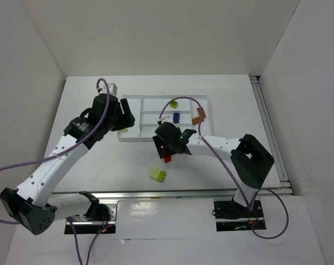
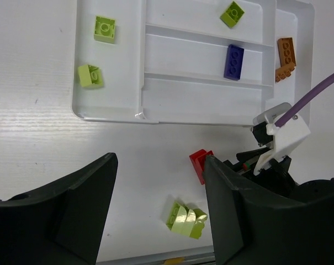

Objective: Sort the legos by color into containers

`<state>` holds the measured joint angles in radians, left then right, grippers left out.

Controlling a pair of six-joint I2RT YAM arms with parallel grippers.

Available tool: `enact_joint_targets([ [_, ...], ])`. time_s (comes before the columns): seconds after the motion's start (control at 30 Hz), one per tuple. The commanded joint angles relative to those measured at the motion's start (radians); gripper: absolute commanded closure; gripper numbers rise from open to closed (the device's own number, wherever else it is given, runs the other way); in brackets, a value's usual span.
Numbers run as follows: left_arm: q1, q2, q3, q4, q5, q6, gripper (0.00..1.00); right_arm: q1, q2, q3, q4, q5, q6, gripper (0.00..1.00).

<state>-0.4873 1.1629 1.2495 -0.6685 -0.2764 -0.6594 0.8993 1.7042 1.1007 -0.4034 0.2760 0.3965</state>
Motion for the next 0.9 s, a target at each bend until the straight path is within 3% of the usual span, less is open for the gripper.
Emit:
enact_joint_targets([
  [0.0, 0.013, 0.006, 0.041, 0.001, -0.007, 0.009, 0.25, -0.003, 0.026, 0.041, 0.058, -0.055, -0.025, 0.17],
  [0.2, 0.013, 0.006, 0.050, 0.001, 0.013, 0.020, 0.25, -0.003, 0.060, 0.041, 0.078, -0.075, -0.025, 0.20],
  [0.33, 0.013, 0.006, 0.041, 0.010, 0.022, 0.029, 0.27, -0.003, 0.069, 0.051, 0.078, -0.066, -0.025, 0.31],
  [0.5, 0.023, 0.006, 0.031, 0.020, 0.051, 0.050, 0.27, 0.007, 0.022, 0.060, 0.052, -0.014, -0.004, 0.73],
  [0.53, 0.032, 0.006, 0.031, 0.030, 0.083, 0.067, 0.27, 0.019, 0.000, 0.060, 0.043, -0.003, 0.007, 0.76],
  [0.6, 0.068, -0.025, -0.019, 0.079, 0.164, 0.095, 0.27, 0.020, -0.099, 0.060, 0.022, -0.021, 0.007, 0.77],
  [0.77, 0.135, -0.071, -0.117, 0.243, 0.627, 0.204, 0.22, -0.078, -0.369, 0.024, 0.021, -0.203, -0.005, 0.77],
  [0.87, 0.135, -0.091, -0.169, 0.364, 0.900, 0.227, 0.19, -0.228, -0.509, 0.001, 0.061, -0.507, -0.033, 0.77],
])
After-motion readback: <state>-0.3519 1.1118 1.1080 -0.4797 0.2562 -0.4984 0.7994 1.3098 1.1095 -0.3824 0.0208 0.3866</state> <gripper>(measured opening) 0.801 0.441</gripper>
